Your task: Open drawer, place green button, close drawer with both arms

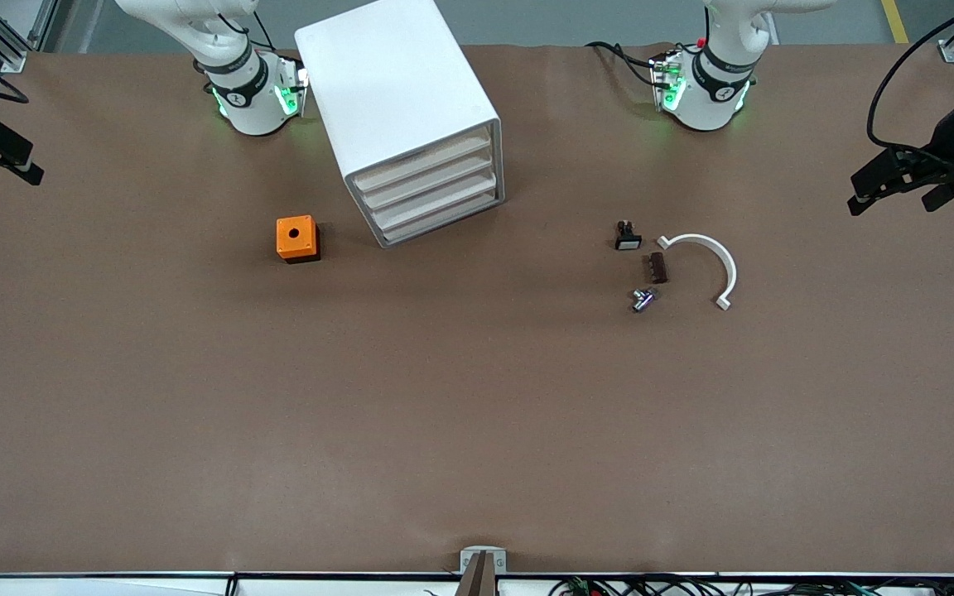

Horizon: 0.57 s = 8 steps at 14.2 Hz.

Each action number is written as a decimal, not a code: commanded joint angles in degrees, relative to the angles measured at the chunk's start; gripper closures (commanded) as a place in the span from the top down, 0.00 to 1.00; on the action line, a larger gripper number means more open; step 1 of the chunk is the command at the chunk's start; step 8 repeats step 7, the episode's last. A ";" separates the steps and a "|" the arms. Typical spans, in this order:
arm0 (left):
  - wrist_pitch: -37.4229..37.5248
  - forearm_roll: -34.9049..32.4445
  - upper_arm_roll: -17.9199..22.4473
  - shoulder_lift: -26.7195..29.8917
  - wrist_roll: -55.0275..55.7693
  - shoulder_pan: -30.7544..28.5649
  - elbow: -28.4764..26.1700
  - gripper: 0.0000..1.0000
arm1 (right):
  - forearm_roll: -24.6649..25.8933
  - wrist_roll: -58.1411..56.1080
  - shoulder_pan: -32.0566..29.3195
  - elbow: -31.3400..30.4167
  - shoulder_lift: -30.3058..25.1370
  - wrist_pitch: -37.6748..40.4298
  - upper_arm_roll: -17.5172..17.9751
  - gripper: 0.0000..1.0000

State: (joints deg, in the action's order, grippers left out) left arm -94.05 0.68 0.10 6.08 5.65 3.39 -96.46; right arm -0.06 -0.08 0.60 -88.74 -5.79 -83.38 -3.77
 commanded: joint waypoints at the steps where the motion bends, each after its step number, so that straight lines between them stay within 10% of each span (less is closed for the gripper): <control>1: -0.61 -2.08 0.43 0.17 -0.91 1.01 0.65 1.00 | -1.09 -0.27 -0.95 1.20 0.34 0.50 0.69 1.00; 8: -0.25 -2.44 -0.37 -0.54 -0.73 1.01 1.45 1.00 | -1.09 -0.27 -0.95 1.20 0.34 0.50 0.69 1.00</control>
